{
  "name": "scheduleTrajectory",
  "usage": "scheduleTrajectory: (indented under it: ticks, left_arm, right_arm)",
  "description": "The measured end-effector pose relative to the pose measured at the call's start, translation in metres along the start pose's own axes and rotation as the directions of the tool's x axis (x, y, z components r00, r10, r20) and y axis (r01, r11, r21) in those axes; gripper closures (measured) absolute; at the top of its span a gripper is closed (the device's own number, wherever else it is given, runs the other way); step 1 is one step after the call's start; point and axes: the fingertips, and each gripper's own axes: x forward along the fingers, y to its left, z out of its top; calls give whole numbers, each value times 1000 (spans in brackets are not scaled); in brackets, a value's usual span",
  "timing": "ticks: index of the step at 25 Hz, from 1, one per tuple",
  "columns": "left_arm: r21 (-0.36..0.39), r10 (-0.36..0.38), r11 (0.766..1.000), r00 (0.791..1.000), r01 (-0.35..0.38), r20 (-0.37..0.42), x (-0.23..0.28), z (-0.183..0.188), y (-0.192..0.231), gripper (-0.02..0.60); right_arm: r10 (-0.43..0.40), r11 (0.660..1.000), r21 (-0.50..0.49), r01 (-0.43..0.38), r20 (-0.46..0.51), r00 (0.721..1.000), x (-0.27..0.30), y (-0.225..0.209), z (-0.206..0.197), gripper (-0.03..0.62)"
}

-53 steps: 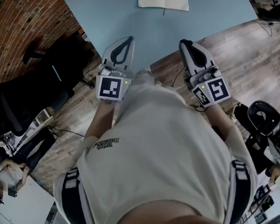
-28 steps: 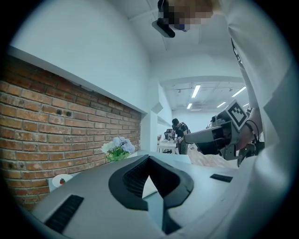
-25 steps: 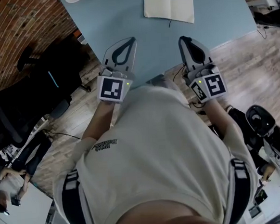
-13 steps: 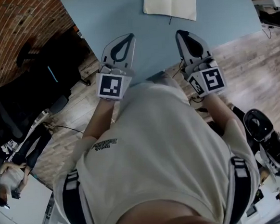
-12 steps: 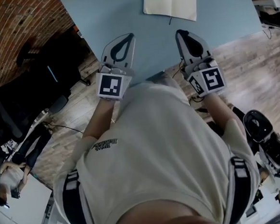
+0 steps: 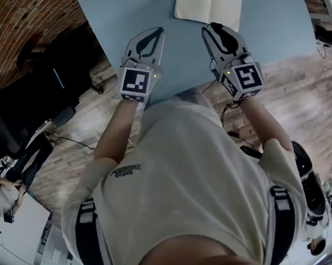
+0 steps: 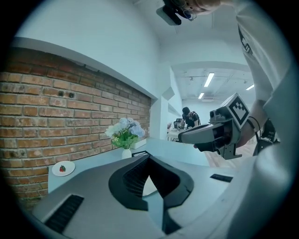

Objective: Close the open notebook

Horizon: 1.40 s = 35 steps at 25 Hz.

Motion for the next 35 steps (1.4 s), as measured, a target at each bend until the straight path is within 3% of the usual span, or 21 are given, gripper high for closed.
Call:
scheduleTrajectory:
  ticks: [6,12,27,29,33,35]
  left_arm:
    - [-61,-7,998,990,-1,-139,34,-42,21,569]
    - [-91,16,995,978,-36,-208,64,-76,33,569]
    - [-157,-13,987,933,-47,-360,97,-159,48,569]
    - [-165,-23,986,931,-40,-364,100,-165,45,569]
    - [-171,-31,985,927,-36,-373,103,-172,43,569]
    - [-172,-33,984,926,-35,-375,103,-174,43,569]
  right_arm:
    - [9,1000,-9,-10,-103,995,58,-7,-36,473]
    - [9,1000,0,-9,-199,980,98,-12,-84,436]
    - [-41,999,7,50,-450,892,157,-25,-193,436]
    - [-44,998,24,63,-472,881,160,-24,-200,471]
    - [-62,997,13,79,-494,867,165,-22,-209,477]
    - [-82,995,11,101,-496,864,166,-25,-211,550]
